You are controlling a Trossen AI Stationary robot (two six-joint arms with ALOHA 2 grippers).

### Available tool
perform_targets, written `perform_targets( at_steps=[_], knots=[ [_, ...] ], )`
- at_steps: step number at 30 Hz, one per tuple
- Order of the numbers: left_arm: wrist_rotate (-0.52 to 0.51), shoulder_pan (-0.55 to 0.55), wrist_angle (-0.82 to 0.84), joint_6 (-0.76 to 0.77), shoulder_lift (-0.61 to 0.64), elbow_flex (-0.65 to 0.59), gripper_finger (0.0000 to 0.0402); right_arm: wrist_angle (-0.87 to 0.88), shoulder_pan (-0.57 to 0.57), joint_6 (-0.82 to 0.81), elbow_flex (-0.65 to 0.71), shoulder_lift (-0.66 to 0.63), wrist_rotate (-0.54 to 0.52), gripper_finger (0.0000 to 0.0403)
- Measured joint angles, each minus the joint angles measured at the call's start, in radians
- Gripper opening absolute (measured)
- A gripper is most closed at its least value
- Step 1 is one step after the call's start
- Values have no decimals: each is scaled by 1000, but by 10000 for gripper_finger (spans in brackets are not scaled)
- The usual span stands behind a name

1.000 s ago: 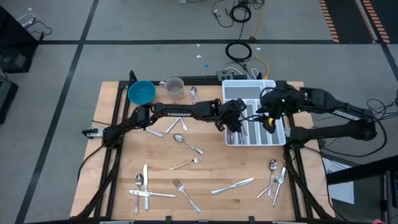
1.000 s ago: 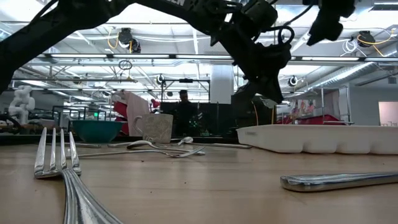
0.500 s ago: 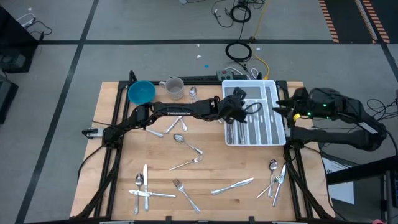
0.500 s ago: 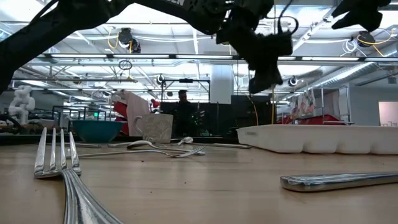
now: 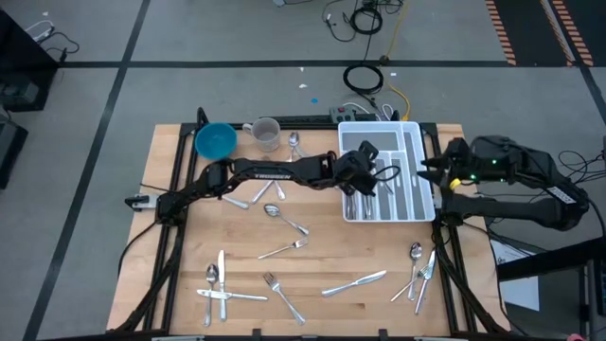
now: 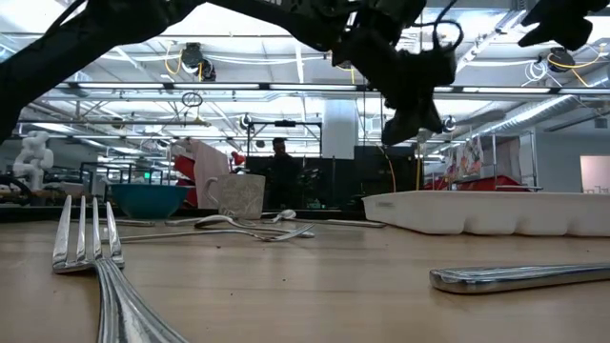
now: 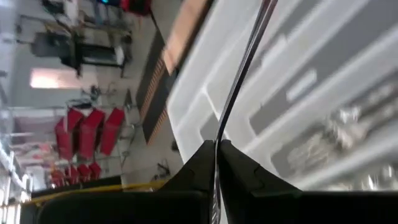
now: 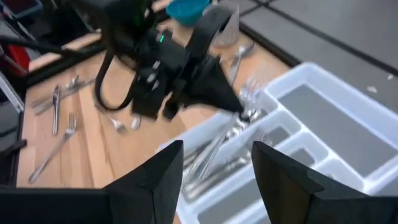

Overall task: Sort silverware
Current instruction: Put the fork in the silverware tray

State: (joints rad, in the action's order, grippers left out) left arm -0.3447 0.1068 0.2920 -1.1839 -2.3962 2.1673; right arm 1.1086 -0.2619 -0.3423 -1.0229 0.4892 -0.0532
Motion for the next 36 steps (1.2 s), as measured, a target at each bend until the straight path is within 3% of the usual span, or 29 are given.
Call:
perform_targets(
  at_steps=[6, 10, 18, 21, 25, 30, 36],
  knots=[
    [9, -2, 163, 0, 0, 66, 22, 16, 0, -6, 1, 1, -42, 188],
    [11, -9, 204, 1, 0, 95, 22, -6, 0, -35, 63, 3, -55, 212],
    [28, -20, 295, 103, 0, 187, 22, -253, 0, -61, 249, -1, 7, 261],
    [36, -21, 272, 110, 0, 190, 22, -270, 0, -26, 254, -3, -23, 262],
    [-45, -46, 165, 115, 0, 189, 22, -253, 0, -35, 254, -12, -27, 256],
    [-75, -68, 131, 212, -1, 188, 22, -235, 0, -39, 254, -34, -23, 252],
    [-29, -70, 175, 211, 0, 190, 23, -233, 0, -39, 254, -44, -24, 252]
  ],
)
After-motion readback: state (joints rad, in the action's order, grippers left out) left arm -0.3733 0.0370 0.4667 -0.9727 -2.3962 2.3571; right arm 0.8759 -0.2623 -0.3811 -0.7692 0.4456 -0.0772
